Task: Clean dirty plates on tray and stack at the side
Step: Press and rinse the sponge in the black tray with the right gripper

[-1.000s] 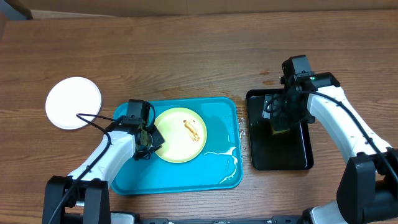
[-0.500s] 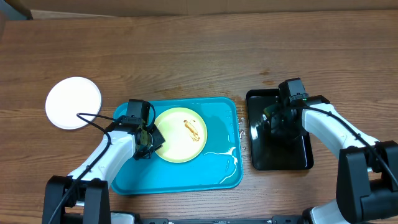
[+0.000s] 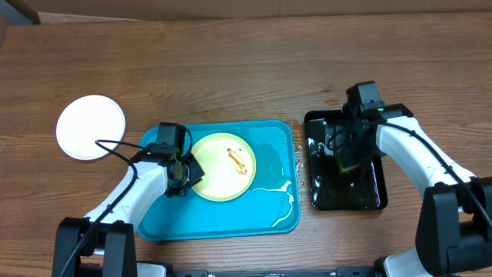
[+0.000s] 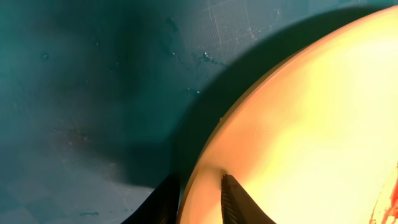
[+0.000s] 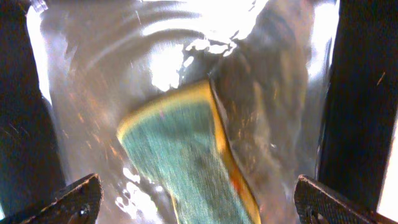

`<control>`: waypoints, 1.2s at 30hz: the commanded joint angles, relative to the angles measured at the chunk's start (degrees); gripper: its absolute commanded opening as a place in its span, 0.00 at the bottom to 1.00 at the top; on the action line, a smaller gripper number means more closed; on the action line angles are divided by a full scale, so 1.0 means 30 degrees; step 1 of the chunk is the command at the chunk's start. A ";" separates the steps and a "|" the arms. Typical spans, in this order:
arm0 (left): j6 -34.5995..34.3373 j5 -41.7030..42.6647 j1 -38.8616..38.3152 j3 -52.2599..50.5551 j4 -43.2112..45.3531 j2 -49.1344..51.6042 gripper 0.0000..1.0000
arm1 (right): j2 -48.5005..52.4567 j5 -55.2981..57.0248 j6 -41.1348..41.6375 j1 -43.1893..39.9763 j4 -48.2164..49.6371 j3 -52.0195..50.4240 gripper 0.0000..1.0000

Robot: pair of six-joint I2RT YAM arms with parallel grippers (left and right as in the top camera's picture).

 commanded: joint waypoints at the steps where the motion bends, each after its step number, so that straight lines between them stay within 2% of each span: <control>1: 0.0175 -0.0160 -0.0095 -0.0641 -0.0262 0.0867 0.26 | 0.0087 0.0437 -0.0066 -0.0066 0.0095 0.0321 1.00; 6: 0.0175 -0.0153 -0.0095 -0.0641 -0.0189 0.0867 0.26 | 0.0095 -0.0590 -0.0073 -0.0066 0.0546 -0.0233 1.00; 10: 0.0175 -0.0153 -0.0095 -0.0641 -0.0168 0.0867 0.26 | 0.0313 -0.1144 -0.0073 -0.0066 0.2616 -0.1690 1.00; 13: 0.0175 -0.0153 -0.0095 -0.0641 -0.0197 0.0867 0.26 | 0.0532 -0.1158 -0.0066 -0.0066 0.4226 -0.2798 0.94; 14: 0.0175 -0.0153 -0.0095 -0.0641 -0.0197 0.0867 0.26 | 0.0554 -0.1253 -0.0066 -0.0066 0.4546 -0.3009 0.88; 15: 0.0175 -0.0153 -0.0095 -0.0641 -0.0197 0.0867 0.26 | 0.0554 -0.1362 -0.0073 -0.0066 0.4823 -0.3184 0.65; 17: 0.0182 -0.0160 -0.0095 -0.0641 -0.0189 0.0867 0.26 | 0.0554 -0.1588 -0.0073 -0.0066 0.5457 -0.3439 0.04; 19: 0.0189 -0.0160 -0.0095 -0.0641 -0.0197 0.0867 0.27 | 0.0503 -0.1894 -0.0080 -0.0066 0.5952 -0.3249 0.04; 20: 0.0277 -0.0160 -0.0095 -0.0641 -0.0197 0.0867 0.27 | 0.0488 -0.2076 -0.0066 -0.0066 0.5814 -0.2900 0.17; 22: 0.0328 -0.0160 -0.0095 -0.0641 -0.0189 0.0867 0.27 | 0.0415 -0.2616 -0.0066 -0.0073 0.4619 -0.1778 0.84; 23: 0.0372 -0.0160 -0.0095 -0.0641 -0.0189 0.0867 0.27 | 0.0401 -0.2790 -0.0066 -0.0066 0.3774 -0.1100 0.91; 26: 0.0393 -0.0160 -0.0095 -0.0641 -0.0189 0.0867 0.28 | 0.0401 -0.2652 -0.0073 -0.0066 0.1523 0.0197 0.93; 28: 0.0386 -0.0160 -0.0095 -0.0641 -0.0197 0.0867 0.29 | 0.0401 -0.2477 -0.0073 -0.0073 0.0605 0.0197 0.90; 29: 0.0386 -0.0160 -0.0095 -0.0641 -0.0204 0.0867 0.29 | 0.0444 -0.2419 -0.0066 -0.0066 0.0015 -0.0168 0.79; 30: 0.0386 -0.0160 -0.0095 -0.0641 -0.0197 0.0867 0.29 | 0.0444 -0.2426 -0.0066 -0.0066 -0.0073 -0.0430 0.73; 31: 0.0386 -0.0153 -0.0095 -0.0641 -0.0197 0.0867 0.29 | 0.0444 -0.2426 -0.0066 -0.0066 -0.0066 -0.0780 0.70; 35: 0.0379 -0.0146 -0.0095 -0.0641 -0.0138 0.0867 0.29 | 0.0444 -0.2193 -0.0073 -0.0066 0.1239 -0.2725 0.71; 36: 0.0379 -0.0146 -0.0095 -0.0641 -0.0124 0.0867 0.29 | 0.0444 -0.2200 -0.0080 -0.0066 0.2259 -0.3555 0.57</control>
